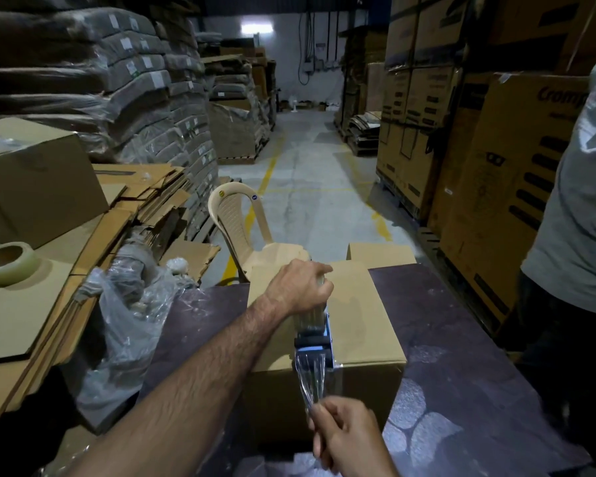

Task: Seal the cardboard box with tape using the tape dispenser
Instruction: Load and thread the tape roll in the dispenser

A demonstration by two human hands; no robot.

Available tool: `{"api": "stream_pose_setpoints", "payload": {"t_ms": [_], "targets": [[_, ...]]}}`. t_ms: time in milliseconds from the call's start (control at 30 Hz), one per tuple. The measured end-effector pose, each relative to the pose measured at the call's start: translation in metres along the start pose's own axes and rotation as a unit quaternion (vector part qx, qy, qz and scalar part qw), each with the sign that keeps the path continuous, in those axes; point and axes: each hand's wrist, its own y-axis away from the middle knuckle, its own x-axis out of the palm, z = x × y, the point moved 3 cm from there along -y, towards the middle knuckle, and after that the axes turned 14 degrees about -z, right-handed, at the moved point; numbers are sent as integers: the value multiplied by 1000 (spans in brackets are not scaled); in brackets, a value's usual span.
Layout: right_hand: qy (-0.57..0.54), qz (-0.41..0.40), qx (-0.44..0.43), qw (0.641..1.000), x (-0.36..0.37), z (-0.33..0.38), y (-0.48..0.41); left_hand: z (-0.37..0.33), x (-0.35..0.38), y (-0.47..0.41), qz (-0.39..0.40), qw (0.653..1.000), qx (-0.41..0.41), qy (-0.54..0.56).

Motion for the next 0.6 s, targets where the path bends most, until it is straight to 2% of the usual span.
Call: {"api": "stream_pose_setpoints", "payload": {"t_ms": [133, 233, 333, 467, 600], "targets": [[3, 2, 8, 1000, -5, -8, 3, 6, 4, -15, 18, 999, -17, -26], [-5, 3, 21, 1000, -7, -13, 0, 5, 0, -12, -59, 995, -67, -50], [-3, 6, 43, 999, -9, -19, -6, 1, -8, 7, -140, 984, -110, -15], [-41, -18, 65, 997, -8, -31, -13, -11, 8, 37, -105, 993, -55, -16], [-103, -84, 85, 987, -13, -41, -6, 0, 18, 37, -129, 991, -38, -16]]}}
